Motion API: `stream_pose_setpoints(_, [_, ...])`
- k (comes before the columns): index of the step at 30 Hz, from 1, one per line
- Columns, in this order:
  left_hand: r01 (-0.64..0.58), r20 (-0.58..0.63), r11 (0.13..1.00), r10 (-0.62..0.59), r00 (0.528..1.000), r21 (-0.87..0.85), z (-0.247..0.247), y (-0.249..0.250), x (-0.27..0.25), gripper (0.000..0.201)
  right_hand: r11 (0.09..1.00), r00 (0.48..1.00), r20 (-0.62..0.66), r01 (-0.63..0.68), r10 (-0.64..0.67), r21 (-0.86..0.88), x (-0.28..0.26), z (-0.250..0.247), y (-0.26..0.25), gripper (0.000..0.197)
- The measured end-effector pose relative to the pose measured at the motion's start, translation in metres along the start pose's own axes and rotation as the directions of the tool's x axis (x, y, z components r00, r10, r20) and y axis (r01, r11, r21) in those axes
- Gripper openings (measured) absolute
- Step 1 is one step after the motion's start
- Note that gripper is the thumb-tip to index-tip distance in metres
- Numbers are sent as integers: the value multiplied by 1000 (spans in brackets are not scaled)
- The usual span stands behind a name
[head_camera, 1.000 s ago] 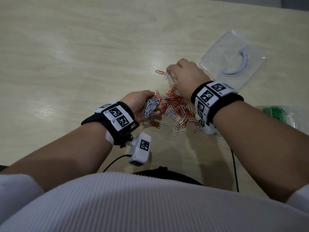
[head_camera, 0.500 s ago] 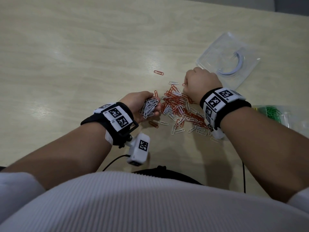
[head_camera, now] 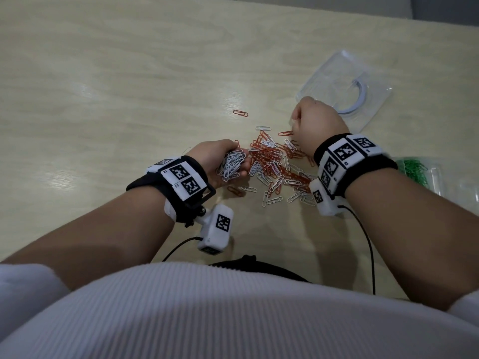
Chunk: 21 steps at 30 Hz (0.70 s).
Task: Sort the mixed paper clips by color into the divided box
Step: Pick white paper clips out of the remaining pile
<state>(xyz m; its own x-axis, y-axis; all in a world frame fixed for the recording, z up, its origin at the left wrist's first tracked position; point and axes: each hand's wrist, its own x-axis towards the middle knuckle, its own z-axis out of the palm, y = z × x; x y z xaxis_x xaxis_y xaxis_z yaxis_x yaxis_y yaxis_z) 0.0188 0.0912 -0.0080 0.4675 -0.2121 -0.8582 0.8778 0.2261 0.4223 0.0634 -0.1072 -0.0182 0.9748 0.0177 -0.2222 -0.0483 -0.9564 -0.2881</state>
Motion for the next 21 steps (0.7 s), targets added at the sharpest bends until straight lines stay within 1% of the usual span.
stream_pose_setpoints(2, [6, 3, 1000, -6, 1000, -8, 1, 0, 2, 37, 971, 1000, 5, 16, -17, 238, -7, -3, -11, 12])
stream_pose_setpoints(4, [8, 16, 1000, -8, 1000, -13, 3, -1, 3, 37, 896, 992, 54, 78, -113, 437, -18, -6, -31, 13])
stream_pose_setpoints(5, [3, 28, 1000, -3, 1000, -13, 4, -1, 3, 36, 862, 978, 105, 104, -179, 497, -22, -8, -41, 13])
stream_pose_setpoints(7, [-14, 64, 1000, 15, 998, -15, 6, -1, 2, 28, 842, 924, 225, 155, -308, 517, -29, -11, -57, 9])
stream_pose_setpoints(8, [-24, 74, 999, 25, 997, -22, 7, -1, 1, 25, 850, 901, 260, 185, -347, 494, -31, -11, -62, 6])
stream_pose_setpoints(9, [-29, 79, 999, 32, 996, -35, 7, 0, 0, 24, 858, 896, 260, 209, -361, 469, -30, -10, -65, 6])
stream_pose_setpoints(10, [-27, 81, 998, 31, 996, -49, 7, 0, 0, 25, 869, 910, 228, 219, -346, 443, -26, -9, -65, 7])
stream_pose_setpoints(11, [-16, 78, 998, 21, 997, -59, 7, 0, 0, 28, 893, 936, 175, 218, -305, 394, -20, -6, -63, 11])
stream_pose_setpoints(13, [4, 55, 998, -1, 998, -63, 6, -1, -2, 34, 964, 979, 79, 171, -190, 205, -5, 3, -53, 19])
stream_pose_setpoints(14, [6, 47, 998, -3, 999, -61, 5, -1, -2, 36, 986, 988, 68, 135, -142, 98, 2, 8, -46, 21])
stream_pose_setpoints(15, [6, 42, 998, -4, 999, -55, 4, -1, -3, 36, 992, 989, 75, 124, -124, -1, 7, 13, -40, 22])
stream_pose_setpoints(17, [13, 30, 999, -12, 999, -32, 2, -1, -5, 36, 977, 984, 92, 162, -151, -135, 10, 23, -32, 20])
stream_pose_setpoints(19, [22, 22, 1000, -22, 1000, -14, 1, -2, -6, 36, 969, 983, 95, 173, -158, -177, 11, 29, -28, 17])
stream_pose_setpoints(21, [26, 10, 1000, -25, 1000, -12, 0, -3, -6, 36, 979, 986, 132, 125, -104, -160, 14, 30, -28, 19])
